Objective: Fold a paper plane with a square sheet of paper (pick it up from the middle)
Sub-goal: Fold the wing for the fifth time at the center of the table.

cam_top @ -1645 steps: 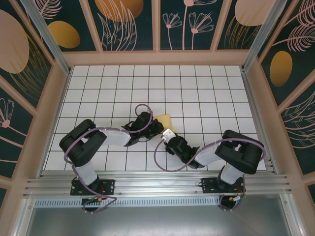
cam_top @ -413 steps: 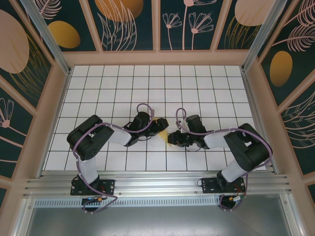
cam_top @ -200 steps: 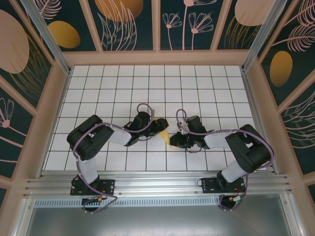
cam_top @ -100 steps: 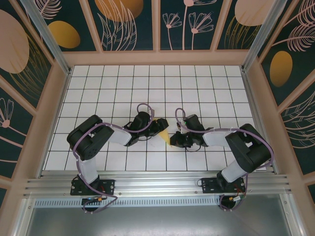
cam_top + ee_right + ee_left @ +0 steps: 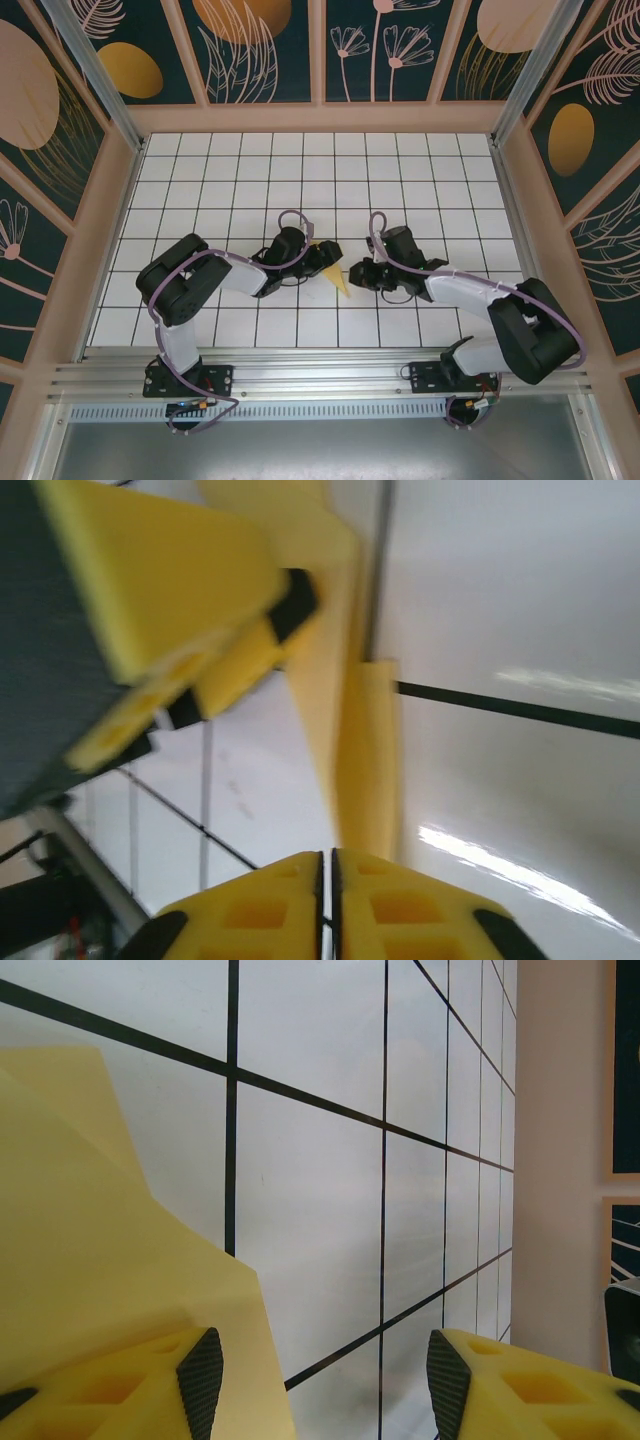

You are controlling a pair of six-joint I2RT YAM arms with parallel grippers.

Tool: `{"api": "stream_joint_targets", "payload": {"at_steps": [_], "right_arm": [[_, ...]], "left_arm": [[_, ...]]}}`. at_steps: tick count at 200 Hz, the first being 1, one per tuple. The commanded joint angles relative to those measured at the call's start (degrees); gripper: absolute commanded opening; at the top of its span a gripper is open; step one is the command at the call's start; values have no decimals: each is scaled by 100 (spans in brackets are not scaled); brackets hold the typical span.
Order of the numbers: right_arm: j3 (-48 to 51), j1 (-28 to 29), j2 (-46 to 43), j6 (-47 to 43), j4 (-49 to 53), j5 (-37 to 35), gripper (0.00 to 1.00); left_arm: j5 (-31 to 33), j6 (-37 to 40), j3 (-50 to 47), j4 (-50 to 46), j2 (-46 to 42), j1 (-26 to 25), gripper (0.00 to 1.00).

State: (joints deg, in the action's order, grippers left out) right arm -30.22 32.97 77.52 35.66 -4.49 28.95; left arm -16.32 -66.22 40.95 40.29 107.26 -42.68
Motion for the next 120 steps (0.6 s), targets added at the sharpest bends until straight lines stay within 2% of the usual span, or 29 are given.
{"api": "stream_joint_targets", "payload": {"at_steps": [1, 55, 120], "right_arm": [[-46, 20, 278, 310, -864, 771, 10], [-268, 78, 957, 448, -1098, 850, 9], [-291, 182, 890, 315, -992, 662, 10]], "left_arm": [[59, 100, -51, -707, 326, 23, 59], [41, 85, -17, -707, 346, 24, 60], [31, 101, -31, -698, 356, 27, 60]]}}
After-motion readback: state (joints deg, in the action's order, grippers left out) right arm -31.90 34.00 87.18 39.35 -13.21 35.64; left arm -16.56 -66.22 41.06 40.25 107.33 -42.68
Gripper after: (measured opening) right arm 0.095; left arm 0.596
